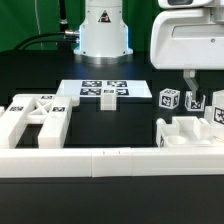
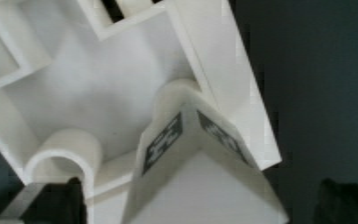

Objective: Assemble chair

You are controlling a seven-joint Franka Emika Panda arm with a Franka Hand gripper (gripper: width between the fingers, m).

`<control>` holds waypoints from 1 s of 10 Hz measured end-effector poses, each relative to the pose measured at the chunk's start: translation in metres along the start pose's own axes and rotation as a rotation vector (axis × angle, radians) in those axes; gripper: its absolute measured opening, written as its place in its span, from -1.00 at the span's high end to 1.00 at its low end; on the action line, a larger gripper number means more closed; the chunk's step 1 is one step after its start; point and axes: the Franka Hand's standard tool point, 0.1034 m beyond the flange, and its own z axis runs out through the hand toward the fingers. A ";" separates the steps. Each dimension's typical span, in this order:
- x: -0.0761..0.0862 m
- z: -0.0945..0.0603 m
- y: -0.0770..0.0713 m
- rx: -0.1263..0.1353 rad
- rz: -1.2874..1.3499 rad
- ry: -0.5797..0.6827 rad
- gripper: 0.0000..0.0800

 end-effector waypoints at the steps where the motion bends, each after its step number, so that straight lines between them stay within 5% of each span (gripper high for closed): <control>1: 0.001 0.000 0.001 0.001 -0.095 0.001 -0.62; 7: 0.004 0.000 0.004 -0.009 -0.510 0.006 -0.62; 8: 0.004 0.000 0.003 -0.008 -0.506 0.006 -0.31; 9: 0.004 0.000 0.003 -0.008 -0.506 0.006 -0.31; 10: 0.004 0.000 0.003 -0.007 -0.491 0.006 0.06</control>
Offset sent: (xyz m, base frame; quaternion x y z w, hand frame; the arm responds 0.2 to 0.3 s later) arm 0.0064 0.0028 0.0011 -0.0206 -0.0005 -0.2035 0.9789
